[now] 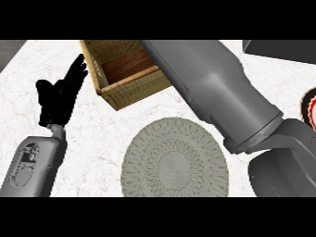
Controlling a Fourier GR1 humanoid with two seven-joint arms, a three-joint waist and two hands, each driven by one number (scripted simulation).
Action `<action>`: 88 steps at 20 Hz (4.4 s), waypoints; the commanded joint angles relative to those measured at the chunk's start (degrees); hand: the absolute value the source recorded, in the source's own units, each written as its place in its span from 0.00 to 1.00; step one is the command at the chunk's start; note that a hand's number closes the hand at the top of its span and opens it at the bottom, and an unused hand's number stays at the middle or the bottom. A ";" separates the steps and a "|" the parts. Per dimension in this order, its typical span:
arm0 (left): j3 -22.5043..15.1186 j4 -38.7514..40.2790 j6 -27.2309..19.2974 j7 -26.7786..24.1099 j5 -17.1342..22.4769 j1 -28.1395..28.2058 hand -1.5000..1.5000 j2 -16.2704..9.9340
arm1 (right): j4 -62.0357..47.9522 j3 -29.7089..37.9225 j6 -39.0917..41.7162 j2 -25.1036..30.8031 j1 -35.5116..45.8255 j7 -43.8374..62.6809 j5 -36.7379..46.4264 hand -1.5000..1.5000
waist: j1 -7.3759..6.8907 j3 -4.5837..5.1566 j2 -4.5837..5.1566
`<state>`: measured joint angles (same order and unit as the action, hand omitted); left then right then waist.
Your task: Pick the squash from the placemat and place it in the basket
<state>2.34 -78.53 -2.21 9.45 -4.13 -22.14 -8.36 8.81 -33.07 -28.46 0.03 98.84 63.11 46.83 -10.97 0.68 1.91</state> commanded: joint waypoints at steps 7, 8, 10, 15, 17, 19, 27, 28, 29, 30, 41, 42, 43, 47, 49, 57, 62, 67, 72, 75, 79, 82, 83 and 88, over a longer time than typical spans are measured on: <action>0.12 0.27 0.51 -0.32 0.21 -0.39 0.50 -0.18 | 0.67 -2.58 14.39 -0.02 3.34 3.70 -0.32 1.00 | 0.35 -0.12 0.37; -0.59 -0.62 -0.50 -0.10 -0.70 0.10 0.50 0.42 | 0.37 -2.05 14.10 -0.02 2.71 4.13 -0.99 1.00 | 0.06 -0.16 0.39; 0.24 0.18 -0.29 -0.84 -0.32 0.21 0.50 -0.10 | -0.59 -0.36 18.68 -0.02 3.48 3.89 -3.17 1.00 | 0.34 -0.12 0.46; 0.56 1.01 -1.28 -1.12 -0.35 0.22 0.50 0.72 | 0.06 2.51 24.50 -0.02 2.57 3.32 -7.59 1.00 | 1.50 -0.19 0.42; 1.88 -0.01 1.21 -2.17 1.47 1.83 0.50 -1.24 | -0.67 2.15 22.04 -0.02 0.45 2.87 -7.47 1.00 | 0.91 -0.20 0.59; 0.70 -0.81 -0.45 -1.09 0.04 1.38 0.50 -0.09 | 0.63 2.06 23.78 -0.02 1.64 3.72 -7.98 1.00 | 1.58 -0.28 0.10; 0.73 -0.85 -1.24 -1.43 -0.31 3.02 0.50 0.45 | 2.70 -0.91 23.44 -0.02 -2.02 3.83 -7.53 1.00 | 1.86 -0.29 0.13; 2.17 0.56 -0.74 -1.95 0.25 1.81 0.50 -0.84 | 2.05 -0.71 22.60 -0.01 -2.97 3.23 -7.74 1.00 | 2.46 -0.29 0.39; 1.94 0.51 0.23 -1.36 0.86 0.83 0.50 -0.88 | 2.50 -1.03 24.52 -0.01 -1.43 4.27 -7.81 1.00 | 2.02 -0.26 0.33; 1.22 -2.55 0.24 0.05 0.61 2.35 0.50 -0.97 | 2.85 -1.73 24.83 -0.01 -2.98 4.01 -7.59 1.00 | 2.35 -0.37 -0.31; 1.25 -0.74 -0.52 1.30 0.32 0.24 0.50 -0.28 | 3.34 -2.16 26.83 -0.01 -5.07 3.90 -9.97 1.00 | 2.46 -0.38 0.28; 0.26 -2.67 -0.51 1.33 -0.33 1.30 0.50 -0.19 | 3.91 -1.95 26.98 -0.01 -5.51 5.02 -10.70 1.00 | 1.12 -0.37 0.19; 0.74 -1.23 -0.42 -0.20 -0.16 1.01 0.50 -0.23 | 4.68 -2.14 27.00 -0.01 -6.62 5.26 -11.17 1.00 | 1.54 -0.33 0.31; 2.28 -1.77 -0.14 1.19 1.23 1.08 0.50 -0.89 | 4.62 -2.34 25.74 -0.01 -8.20 4.21 -11.93 1.00 | 2.21 -0.39 0.17; 0.63 -3.18 -0.33 0.21 0.46 3.15 0.50 0.31 | 4.59 -1.98 26.14 -0.01 -7.70 4.88 -12.83 1.00 | 1.73 -0.39 0.04; 2.50 -0.25 0.51 -0.45 0.68 0.97 0.50 -1.89 | 3.65 -0.73 26.26 -0.01 -9.26 8.22 -16.33 1.00 | 2.43 -0.35 0.23; 2.07 -1.71 0.59 -0.12 1.12 3.26 0.50 -1.07 | 4.22 -0.76 24.52 -0.01 -9.29 11.39 -17.58 0.00 | 2.70 -0.41 -0.36; 2.87 -1.07 0.67 -1.01 1.05 3.24 0.50 -1.96 | 6.26 -1.16 12.07 0.00 -7.80 10.46 -15.78 0.00 | 3.11 -0.45 -0.30; 3.20 -1.28 0.71 -1.57 1.81 4.61 0.50 -1.34 | 7.14 0.09 4.35 0.00 -3.23 11.87 -14.73 0.00 | 3.91 -0.43 -0.73; 3.86 -1.06 -0.36 -1.34 0.83 4.27 0.50 -2.20 | 5.73 1.64 -2.63 0.01 -2.51 12.42 -13.89 0.00 | 5.53 -0.52 -0.83; 4.35 -1.71 0.28 -0.24 1.49 4.67 0.50 -2.88 | 6.03 3.01 -9.92 0.01 -3.77 15.03 -13.91 0.00 | 6.12 -0.54 -1.53; 5.33 -0.89 -1.08 0.09 1.29 5.41 0.50 -2.75 | 6.30 4.23 -13.81 0.01 -1.51 16.68 -13.59 0.00 | 8.01 -0.57 -2.31; 4.90 -0.92 -0.97 -0.67 1.31 6.08 0.50 -2.16 | 6.24 5.12 -15.59 0.01 -0.51 17.45 -13.81 0.00 | 8.16 -0.55 -2.51; 6.27 -1.39 -0.84 -1.80 1.67 8.89 0.50 -3.14 | 8.91 6.01 -19.69 0.01 -5.14 15.76 -14.59 0.00 | 10.25 -0.63 -3.42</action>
<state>7.99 -79.95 -3.16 8.23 -2.68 -14.81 -11.14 15.32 -27.36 -37.95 0.71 95.42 65.81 32.38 -1.86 0.07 -0.95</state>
